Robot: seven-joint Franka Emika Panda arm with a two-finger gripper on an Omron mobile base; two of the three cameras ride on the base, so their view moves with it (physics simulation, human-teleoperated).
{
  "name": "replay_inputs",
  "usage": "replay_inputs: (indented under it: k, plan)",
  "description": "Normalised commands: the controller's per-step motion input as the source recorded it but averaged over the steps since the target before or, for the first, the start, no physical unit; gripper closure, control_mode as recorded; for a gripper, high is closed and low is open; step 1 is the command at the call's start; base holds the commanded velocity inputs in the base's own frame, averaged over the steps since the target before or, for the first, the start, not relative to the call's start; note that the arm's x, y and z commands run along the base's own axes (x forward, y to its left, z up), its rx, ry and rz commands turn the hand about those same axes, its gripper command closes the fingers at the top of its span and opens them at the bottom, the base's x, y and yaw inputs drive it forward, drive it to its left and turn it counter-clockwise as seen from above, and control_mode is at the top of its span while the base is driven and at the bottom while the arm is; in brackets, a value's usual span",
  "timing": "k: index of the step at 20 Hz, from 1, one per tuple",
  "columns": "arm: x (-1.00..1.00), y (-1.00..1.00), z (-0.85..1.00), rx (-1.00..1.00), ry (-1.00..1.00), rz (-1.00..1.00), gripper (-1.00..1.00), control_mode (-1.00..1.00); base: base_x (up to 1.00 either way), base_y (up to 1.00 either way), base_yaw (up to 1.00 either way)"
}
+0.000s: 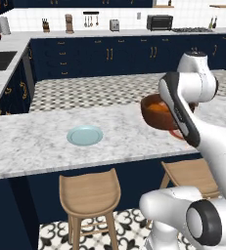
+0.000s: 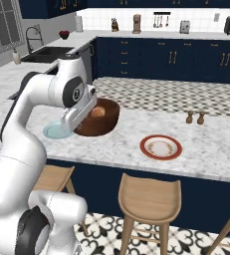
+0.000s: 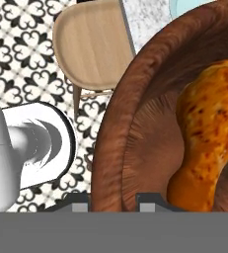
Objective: Pick the chicken drumstick and onion from their plates and place them in the bowl. Then put the bowl in the fridge.
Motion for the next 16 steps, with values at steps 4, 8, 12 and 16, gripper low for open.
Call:
replay_inputs:
  k: [4,8,12,16]
  plan:
    - [-0.18,0.11,0.18,-0.03,0.00,0.02,1.00,-1.00,0.00,0.00,0.00]
    - [-0.14,0.02,0.37,0.00,0.00,0.00,1.00,-1.00,0.00,0.00,0.00]
    - [-0.35,0.06,0.45,0.00,0.00,0.00,1.00,-1.00,0.00,0.00,0.00]
    - [-0.56,0.00,0.19,0.00,-0.01,0.00,1.00,-1.00,0.00,0.00,0.00]
